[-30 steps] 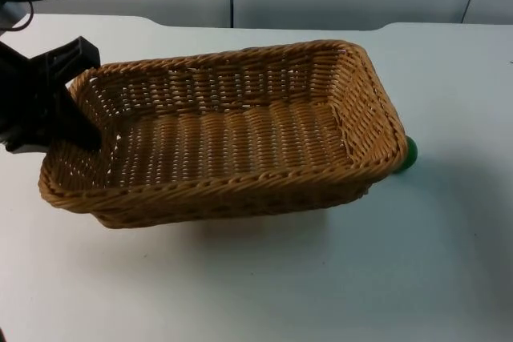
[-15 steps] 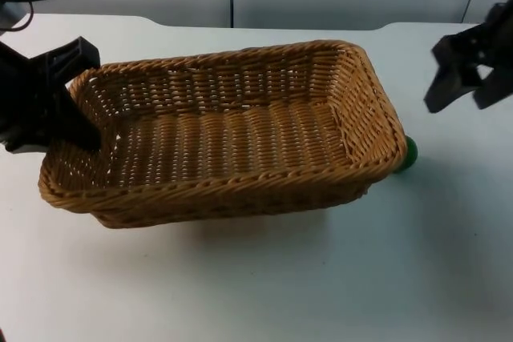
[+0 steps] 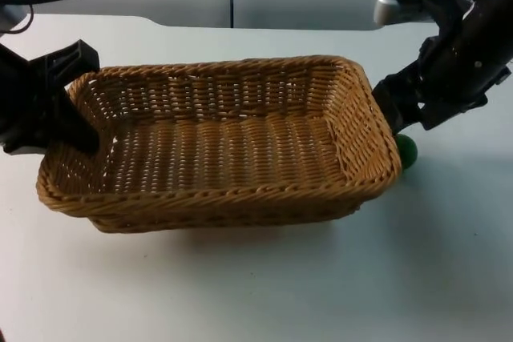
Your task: Pick up the basket with the left hand and place the ball into the basket with the right hand.
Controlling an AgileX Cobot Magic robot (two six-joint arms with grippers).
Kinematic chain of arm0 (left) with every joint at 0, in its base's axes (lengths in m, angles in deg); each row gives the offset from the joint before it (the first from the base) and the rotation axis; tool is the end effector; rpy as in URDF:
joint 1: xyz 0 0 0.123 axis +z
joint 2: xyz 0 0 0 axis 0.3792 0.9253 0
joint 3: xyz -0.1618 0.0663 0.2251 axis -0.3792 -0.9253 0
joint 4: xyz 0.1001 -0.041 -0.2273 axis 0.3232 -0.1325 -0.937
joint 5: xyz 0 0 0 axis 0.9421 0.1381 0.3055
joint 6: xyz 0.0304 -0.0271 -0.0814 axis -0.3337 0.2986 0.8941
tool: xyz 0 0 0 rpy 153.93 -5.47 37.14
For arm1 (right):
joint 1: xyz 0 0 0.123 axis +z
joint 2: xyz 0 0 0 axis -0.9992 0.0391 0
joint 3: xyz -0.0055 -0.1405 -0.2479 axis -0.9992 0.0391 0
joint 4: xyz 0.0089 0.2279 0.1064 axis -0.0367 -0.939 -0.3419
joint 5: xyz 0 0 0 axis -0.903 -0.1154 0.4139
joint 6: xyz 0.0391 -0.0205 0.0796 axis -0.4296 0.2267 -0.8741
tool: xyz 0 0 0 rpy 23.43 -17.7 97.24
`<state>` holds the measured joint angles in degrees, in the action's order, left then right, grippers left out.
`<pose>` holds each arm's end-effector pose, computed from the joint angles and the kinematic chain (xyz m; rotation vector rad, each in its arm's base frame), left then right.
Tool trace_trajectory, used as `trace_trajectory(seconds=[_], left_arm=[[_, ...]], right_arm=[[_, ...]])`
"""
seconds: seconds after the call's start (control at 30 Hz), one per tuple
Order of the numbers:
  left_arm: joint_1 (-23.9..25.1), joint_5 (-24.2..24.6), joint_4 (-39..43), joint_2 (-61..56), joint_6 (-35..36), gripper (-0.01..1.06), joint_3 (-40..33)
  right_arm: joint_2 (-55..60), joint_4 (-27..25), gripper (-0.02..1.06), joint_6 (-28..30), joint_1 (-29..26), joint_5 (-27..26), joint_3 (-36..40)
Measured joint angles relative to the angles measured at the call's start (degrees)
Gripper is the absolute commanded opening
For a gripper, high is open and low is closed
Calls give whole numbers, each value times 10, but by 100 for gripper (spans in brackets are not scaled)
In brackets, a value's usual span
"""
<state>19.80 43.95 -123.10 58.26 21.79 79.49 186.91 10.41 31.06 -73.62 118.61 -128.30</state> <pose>0.3126 -0.0587 0.1452 -0.2600 2.7086 -0.8194 0.3909 0.1129 0.1273 -0.6434 2.7503 0.2307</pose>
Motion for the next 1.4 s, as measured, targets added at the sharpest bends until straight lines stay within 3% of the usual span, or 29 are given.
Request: trace_trajectory(seconds=[0.6, 0.73, 1.03, 1.1, 1.2, 1.3, 1.33, 1.4], left_arm=[[0, -5, 7, 0, -2, 0, 0], [0, -7, 7, 0, -2, 0, 0], [0, -8, 7, 0, -2, 0, 0], [0, -8, 7, 0, -2, 0, 0], [0, -8, 7, 0, -2, 0, 0], [0, 3, 1, 0, -2, 0, 0], [0, 3, 1, 0, -2, 0, 0], [0, 3, 0, 0, -2, 0, 0]], right_arm=[[49, 0, 60, -11, 0, -23, 0], [49, 0, 48, -11, 0, -35, 0], [49, 4, -1, -12, 0, -46, 0], [47, 8, 0, -20, 0, -50, 0], [42, 38, 0, -49, -2, -50, -11], [30, 146, 0, -138, -5, -30, -54], [30, 146, 0, -138, -5, -30, -54], [14, 205, 0, -185, -7, 12, -118]])
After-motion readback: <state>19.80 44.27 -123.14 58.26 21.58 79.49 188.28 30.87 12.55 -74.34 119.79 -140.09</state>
